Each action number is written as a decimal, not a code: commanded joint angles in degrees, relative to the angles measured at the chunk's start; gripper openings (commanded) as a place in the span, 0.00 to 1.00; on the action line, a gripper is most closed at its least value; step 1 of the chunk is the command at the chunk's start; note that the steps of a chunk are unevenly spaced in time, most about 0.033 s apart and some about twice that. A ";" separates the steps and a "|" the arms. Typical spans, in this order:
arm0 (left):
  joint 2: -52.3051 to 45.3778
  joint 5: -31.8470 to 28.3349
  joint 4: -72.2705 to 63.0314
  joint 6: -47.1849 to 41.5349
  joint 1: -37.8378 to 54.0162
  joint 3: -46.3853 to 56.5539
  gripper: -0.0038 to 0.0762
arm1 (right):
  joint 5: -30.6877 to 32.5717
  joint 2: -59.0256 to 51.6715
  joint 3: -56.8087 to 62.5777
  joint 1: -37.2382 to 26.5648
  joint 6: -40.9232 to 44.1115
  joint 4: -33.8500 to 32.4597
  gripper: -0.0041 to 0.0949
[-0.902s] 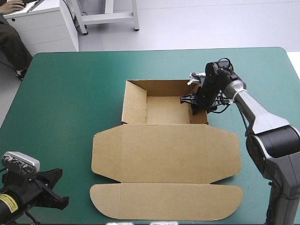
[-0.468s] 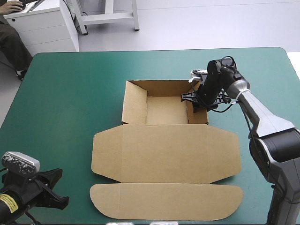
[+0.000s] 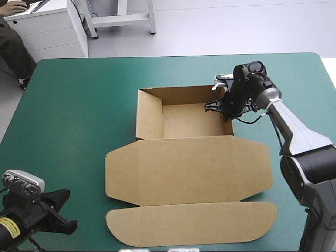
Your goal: Fold the box
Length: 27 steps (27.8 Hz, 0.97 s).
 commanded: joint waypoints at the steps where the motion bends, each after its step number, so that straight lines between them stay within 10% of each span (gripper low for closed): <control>1: 0.58 -2.64 -0.20 -0.57 -0.16 -1.51 0.04 | 1.09 -7.16 -5.71 -1.61 -1.30 -4.70 0.02; 9: 0.58 -2.13 -0.20 -0.57 -0.16 -1.51 0.04 | 1.09 -12.52 -9.62 -14.66 -3.70 -16.70 0.02; 27: 0.58 -1.28 -0.20 -0.57 -0.16 -1.51 0.04 | -6.67 -5.95 -9.51 -42.51 -3.86 -12.85 0.07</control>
